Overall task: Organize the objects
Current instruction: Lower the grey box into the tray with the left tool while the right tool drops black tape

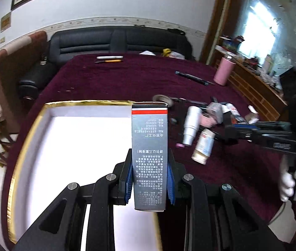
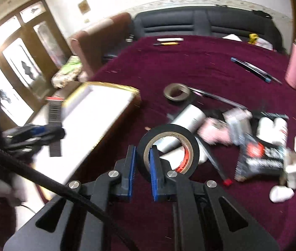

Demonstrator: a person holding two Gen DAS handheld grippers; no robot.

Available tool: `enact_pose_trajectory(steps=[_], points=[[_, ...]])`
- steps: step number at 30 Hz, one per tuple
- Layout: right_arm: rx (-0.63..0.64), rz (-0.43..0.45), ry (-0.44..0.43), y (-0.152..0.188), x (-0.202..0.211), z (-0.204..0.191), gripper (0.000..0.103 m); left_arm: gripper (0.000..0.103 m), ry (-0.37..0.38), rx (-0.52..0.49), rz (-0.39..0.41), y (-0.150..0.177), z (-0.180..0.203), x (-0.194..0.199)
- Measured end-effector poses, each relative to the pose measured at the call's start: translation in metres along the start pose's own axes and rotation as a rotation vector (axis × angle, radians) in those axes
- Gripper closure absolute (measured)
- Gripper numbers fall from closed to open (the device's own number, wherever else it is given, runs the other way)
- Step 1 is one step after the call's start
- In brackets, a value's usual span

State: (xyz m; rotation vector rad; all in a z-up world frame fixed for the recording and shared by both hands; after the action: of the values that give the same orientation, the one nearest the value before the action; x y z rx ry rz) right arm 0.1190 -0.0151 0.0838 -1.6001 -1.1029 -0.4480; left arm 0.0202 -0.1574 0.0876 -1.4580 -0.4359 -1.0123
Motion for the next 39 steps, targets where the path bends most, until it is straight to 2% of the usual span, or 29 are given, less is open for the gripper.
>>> enact_pose_trajectory(steps=[3,6,11,16,19,26,31,36,39], points=[[0.037,-0.026,-0.054,-0.026,-0.027,-0.030,0.092,0.081,-0.018,0.040,-0.030,-0.012,-0.021,-0.011],[0.043,-0.097,-0.064,-0.044,-0.073,-0.053,0.092,0.081,-0.013,0.094,-0.080,-0.027,-0.046,-0.035],[-0.018,-0.244,-0.054,-0.062,-0.131,-0.051,0.092,0.081,-0.015,0.149,-0.134,-0.043,-0.075,-0.073],[-0.033,-0.292,-0.010,-0.071,-0.165,-0.039,0.091,0.081,0.017,0.178,-0.198,-0.048,-0.096,-0.102],[-0.031,-0.285,-0.009,-0.073,-0.169,-0.040,0.090,0.081,0.033,0.194,-0.234,-0.048,-0.105,-0.117],[-0.043,-0.261,-0.028,-0.082,-0.179,-0.037,0.087,0.079,0.047,0.230,-0.256,-0.045,-0.122,-0.122],[-0.095,-0.251,-0.054,-0.089,-0.182,-0.029,0.085,0.071,0.050,0.268,-0.246,-0.040,-0.128,-0.112],[-0.109,-0.187,-0.105,-0.092,-0.162,-0.029,0.085,0.071,0.042,0.298,-0.209,-0.036,-0.134,-0.092],[-0.118,-0.118,-0.114,-0.093,-0.128,-0.027,0.085,0.071,0.037,0.313,-0.179,-0.032,-0.132,-0.073]])
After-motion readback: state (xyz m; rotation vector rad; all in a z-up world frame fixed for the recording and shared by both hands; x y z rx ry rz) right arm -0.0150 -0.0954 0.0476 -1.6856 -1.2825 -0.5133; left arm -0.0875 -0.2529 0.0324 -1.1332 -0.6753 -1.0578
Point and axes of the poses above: each gripper's, at about its wrist camera, not at the fingertips, and x roughly against the way its jaws point, z to its right, y to its underside, the point moved 3 cm from there along -x, roughly the way its jaws point, and after that the axes turned 7 degrees about -z, right-handed, at the moved point
